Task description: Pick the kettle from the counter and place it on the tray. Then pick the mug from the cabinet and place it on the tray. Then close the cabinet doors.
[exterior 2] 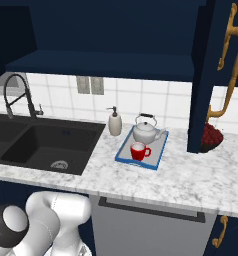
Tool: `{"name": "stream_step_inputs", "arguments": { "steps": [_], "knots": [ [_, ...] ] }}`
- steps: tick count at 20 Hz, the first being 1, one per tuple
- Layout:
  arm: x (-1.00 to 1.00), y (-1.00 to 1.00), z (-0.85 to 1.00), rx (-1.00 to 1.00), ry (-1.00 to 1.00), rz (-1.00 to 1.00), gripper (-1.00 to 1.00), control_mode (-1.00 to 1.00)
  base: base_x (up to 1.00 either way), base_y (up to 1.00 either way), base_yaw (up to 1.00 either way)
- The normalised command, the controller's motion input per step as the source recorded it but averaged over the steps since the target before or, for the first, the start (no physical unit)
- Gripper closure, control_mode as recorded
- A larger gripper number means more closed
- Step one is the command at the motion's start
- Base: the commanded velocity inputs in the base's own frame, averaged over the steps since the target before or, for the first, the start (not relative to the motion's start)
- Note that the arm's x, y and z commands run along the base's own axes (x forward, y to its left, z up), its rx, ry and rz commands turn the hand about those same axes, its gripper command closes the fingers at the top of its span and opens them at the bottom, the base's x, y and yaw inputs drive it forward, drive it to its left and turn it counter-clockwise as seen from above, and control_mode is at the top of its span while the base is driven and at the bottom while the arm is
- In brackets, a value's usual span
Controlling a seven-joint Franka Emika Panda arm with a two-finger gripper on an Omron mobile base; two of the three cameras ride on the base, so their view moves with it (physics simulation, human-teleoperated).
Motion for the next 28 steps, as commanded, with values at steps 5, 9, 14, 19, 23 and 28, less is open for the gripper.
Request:
{"name": "stream_step_inputs", "arguments": {
  "steps": [5, 9, 14, 19, 23, 28],
  "knots": [
    [0.46, -0.67, 0.0, 0.0, 0.04, -0.28, -1.0, -1.0, 0.0, 0.0, 0.0],
    [0.48, -0.67, 0.0, 0.0, 0.05, -0.27, -1.0, -1.0, 0.0, 0.0, 0.0],
    [0.54, -0.59, 0.0, 0.0, 0.06, -0.25, -1.0, -1.0, 0.0, 0.0, 0.0],
    [0.49, -0.66, 0.0, 0.0, 0.02, -0.27, -1.0, -1.0, 0.0, 0.0, 0.0],
    [0.41, -0.72, 0.0, 0.0, 0.0, -0.29, -1.0, -1.0, 0.0, 0.0, 0.0],
    [0.52, -0.68, -0.01, 0.0, 0.0, -0.24, -1.0, -1.0, 0.0, 0.0, 0.0]
  ]
}}
